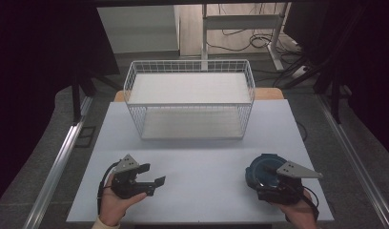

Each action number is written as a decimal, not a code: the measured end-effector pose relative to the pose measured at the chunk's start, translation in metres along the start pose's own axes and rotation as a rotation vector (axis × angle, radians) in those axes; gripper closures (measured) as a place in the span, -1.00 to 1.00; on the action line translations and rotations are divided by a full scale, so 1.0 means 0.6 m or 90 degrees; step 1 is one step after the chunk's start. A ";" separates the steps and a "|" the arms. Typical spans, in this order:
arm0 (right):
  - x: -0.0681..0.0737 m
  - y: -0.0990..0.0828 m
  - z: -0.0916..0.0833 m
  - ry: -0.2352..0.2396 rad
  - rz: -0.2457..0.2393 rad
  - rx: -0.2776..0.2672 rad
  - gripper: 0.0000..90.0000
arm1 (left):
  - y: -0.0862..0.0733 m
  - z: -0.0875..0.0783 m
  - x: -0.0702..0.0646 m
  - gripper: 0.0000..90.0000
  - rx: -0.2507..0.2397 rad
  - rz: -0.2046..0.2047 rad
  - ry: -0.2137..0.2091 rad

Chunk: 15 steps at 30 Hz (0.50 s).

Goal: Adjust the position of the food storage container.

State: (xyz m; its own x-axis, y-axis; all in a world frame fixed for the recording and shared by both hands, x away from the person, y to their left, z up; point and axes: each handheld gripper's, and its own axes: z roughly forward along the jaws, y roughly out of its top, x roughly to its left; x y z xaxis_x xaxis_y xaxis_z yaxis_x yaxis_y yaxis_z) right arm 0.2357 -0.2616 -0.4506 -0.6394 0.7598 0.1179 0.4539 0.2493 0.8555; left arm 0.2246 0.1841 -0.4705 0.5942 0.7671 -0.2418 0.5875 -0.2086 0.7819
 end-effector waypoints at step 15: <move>-0.009 -0.001 -0.004 -0.002 0.003 0.009 -0.44 | -0.003 0.001 0.006 -0.53 0.008 0.005 0.002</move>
State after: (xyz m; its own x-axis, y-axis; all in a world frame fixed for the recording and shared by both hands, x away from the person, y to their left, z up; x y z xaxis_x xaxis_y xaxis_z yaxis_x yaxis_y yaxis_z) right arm 0.2374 -0.2669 -0.4504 -0.6352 0.7628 0.1210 0.4665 0.2541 0.8473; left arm 0.2259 0.1867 -0.4733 0.5965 0.7677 -0.2341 0.5901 -0.2218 0.7762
